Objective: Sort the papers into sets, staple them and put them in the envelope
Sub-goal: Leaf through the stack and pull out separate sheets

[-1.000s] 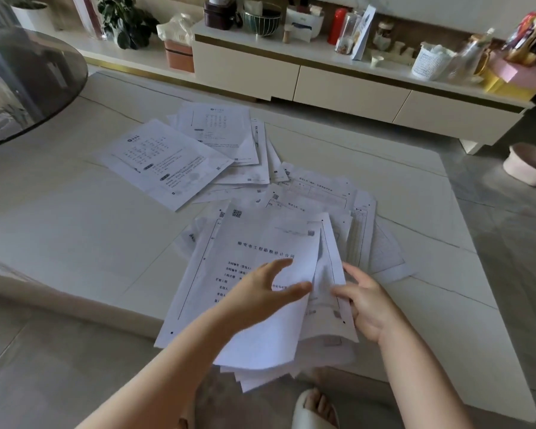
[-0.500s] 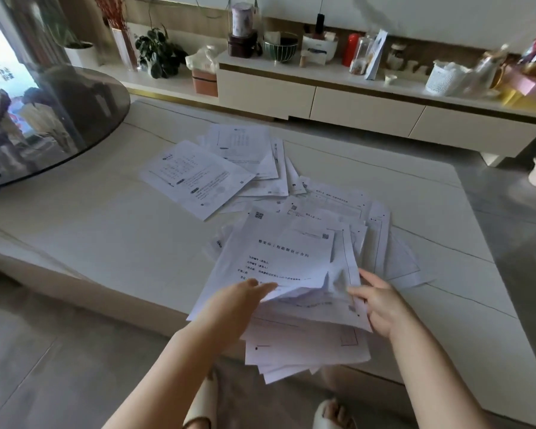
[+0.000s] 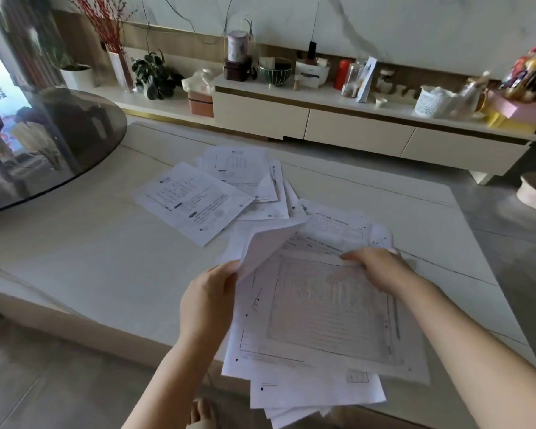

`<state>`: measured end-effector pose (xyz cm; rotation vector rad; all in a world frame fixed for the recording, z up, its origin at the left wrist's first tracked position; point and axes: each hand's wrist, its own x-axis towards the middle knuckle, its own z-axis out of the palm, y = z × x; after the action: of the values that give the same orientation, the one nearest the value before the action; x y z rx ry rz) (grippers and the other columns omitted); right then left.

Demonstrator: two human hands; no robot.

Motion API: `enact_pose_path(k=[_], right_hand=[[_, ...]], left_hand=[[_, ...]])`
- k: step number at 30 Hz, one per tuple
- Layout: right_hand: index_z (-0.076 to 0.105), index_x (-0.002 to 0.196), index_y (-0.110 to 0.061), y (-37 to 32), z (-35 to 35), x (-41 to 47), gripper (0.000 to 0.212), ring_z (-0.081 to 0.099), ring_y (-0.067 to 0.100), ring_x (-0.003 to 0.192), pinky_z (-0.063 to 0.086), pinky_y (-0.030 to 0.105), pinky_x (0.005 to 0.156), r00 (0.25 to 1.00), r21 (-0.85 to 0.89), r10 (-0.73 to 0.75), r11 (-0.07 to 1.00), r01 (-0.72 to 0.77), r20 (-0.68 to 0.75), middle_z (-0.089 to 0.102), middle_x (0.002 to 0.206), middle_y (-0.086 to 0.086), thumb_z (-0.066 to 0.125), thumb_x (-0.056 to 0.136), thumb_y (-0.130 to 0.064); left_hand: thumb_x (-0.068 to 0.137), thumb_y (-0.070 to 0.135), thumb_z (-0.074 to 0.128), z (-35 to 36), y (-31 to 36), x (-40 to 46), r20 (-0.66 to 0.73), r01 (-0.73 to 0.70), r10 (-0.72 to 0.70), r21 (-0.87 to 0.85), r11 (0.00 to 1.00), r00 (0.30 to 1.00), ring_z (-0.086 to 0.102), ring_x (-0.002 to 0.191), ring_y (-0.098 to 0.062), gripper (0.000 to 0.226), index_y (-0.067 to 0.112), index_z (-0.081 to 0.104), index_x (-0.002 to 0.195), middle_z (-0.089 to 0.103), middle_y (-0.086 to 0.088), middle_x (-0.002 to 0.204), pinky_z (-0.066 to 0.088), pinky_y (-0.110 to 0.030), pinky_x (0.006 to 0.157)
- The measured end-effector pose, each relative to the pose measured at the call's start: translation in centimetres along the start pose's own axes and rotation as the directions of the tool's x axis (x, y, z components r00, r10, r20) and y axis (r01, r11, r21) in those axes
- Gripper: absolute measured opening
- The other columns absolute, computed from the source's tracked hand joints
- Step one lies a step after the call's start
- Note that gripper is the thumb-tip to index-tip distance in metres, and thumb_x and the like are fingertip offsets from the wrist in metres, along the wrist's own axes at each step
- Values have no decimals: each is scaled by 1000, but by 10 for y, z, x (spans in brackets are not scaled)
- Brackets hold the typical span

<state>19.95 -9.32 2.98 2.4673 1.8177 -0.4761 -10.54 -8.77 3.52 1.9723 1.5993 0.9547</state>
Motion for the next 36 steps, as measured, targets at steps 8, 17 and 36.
enact_pose_path(k=[8, 17, 36], right_hand=[[39, 142, -23, -44, 52, -25, 45, 42, 23, 128, 35, 35, 101, 957, -40, -38, 999, 28, -286, 48, 140, 0, 45, 97, -29], [-5, 151, -35, -22, 86, -46, 96, -18, 17, 146, -10, 46, 116, 943, -92, -216, 965, 245, 254, -21, 155, -10, 14, 70, -82], [31, 147, -8, 42, 88, -90, 56, 41, 28, 133, 35, 34, 104, 926, 599, 359, 769, -223, -116, 42, 146, 14, 50, 97, -26]], left_hand=[[94, 9, 49, 20, 4, 2, 71, 57, -53, -57, 997, 996, 52, 64, -24, 29, 27, 58, 73, 55, 3, 62, 39, -33, 55], [98, 12, 48, 38, -5, -10, 199, 26, -13, -62, 998, 980, 62, 85, -18, 27, 24, 70, 109, 66, 9, 86, 37, -18, 63], [98, 35, 45, 95, -7, -56, 660, -431, 267, 95, 898, 702, 36, 134, -14, 43, 27, 44, 141, 47, 9, 143, 30, -27, 109]])
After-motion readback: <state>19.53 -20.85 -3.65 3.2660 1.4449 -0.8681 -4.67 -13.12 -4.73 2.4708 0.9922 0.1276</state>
